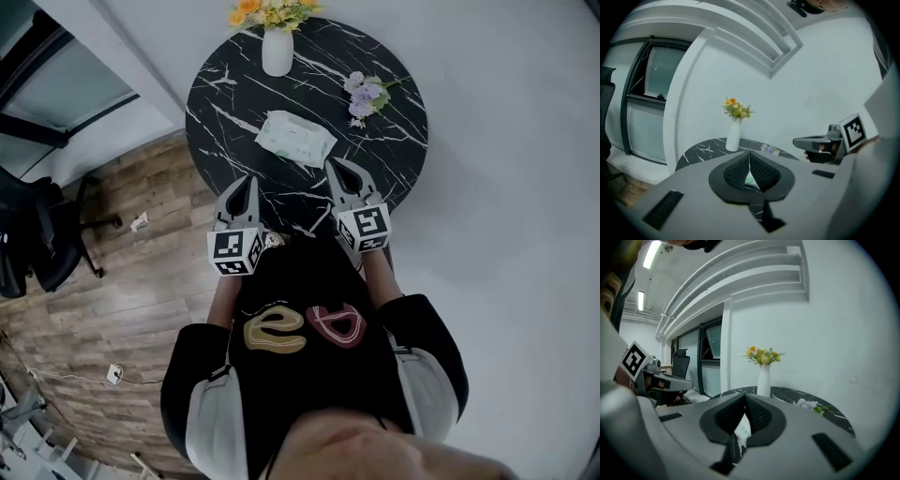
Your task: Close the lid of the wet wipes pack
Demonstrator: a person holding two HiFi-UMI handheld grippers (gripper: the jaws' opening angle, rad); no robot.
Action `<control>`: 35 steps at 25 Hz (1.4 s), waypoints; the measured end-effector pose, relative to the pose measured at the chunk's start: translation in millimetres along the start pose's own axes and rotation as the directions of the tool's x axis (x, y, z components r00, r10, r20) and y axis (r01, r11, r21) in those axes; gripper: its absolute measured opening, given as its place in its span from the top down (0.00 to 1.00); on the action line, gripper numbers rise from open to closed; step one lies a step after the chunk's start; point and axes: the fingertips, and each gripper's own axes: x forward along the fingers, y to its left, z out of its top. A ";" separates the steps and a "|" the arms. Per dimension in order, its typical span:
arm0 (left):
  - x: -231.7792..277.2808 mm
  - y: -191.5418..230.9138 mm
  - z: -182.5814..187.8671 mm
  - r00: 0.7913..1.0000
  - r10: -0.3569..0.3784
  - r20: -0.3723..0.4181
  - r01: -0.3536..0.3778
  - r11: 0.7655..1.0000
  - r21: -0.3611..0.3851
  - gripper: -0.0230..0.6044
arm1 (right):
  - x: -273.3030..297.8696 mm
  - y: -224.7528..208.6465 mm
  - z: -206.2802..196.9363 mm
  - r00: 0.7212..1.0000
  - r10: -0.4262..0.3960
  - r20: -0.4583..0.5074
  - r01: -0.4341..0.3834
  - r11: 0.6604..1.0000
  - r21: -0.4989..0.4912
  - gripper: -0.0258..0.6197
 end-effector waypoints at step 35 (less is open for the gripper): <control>126.1 17.5 -25.3 0.978 0.061 -0.201 -0.055 0.998 0.039 0.94 | 110.3 -61.7 -33.6 0.982 0.084 -0.168 -0.073 0.995 0.075 0.94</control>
